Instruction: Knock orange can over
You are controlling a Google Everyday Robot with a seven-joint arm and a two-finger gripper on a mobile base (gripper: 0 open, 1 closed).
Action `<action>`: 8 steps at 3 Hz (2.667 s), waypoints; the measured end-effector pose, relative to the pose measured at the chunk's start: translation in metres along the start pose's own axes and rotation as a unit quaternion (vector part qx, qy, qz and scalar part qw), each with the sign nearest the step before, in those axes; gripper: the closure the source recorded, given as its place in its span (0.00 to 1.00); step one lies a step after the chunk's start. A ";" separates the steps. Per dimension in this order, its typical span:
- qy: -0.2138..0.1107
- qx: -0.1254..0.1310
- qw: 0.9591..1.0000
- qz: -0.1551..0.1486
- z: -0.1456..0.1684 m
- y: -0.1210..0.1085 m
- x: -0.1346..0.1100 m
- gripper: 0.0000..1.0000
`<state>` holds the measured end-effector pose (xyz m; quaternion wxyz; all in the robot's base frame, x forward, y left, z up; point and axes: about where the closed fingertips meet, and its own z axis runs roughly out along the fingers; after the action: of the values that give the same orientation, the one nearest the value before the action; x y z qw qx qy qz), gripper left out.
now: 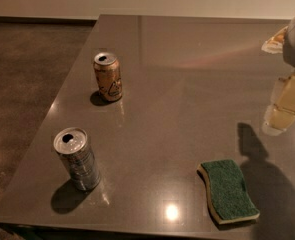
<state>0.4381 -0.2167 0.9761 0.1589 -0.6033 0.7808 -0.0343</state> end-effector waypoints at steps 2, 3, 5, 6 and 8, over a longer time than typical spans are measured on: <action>-0.035 -0.002 0.999 0.002 -0.001 -0.008 -0.015 0.00; -0.099 -0.008 0.995 0.006 0.006 -0.025 -0.051 0.00; -0.200 -0.030 0.979 -0.008 0.029 -0.041 -0.157 0.00; -0.229 -0.038 0.973 -0.009 0.043 -0.040 -0.208 0.00; -0.231 -0.068 0.970 0.031 0.090 -0.044 -0.278 0.00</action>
Offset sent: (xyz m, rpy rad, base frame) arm 0.0267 0.0279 0.0113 0.1756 -0.0180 0.0360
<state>0.5667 0.0488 0.9594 0.2945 -0.5799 0.7418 0.1635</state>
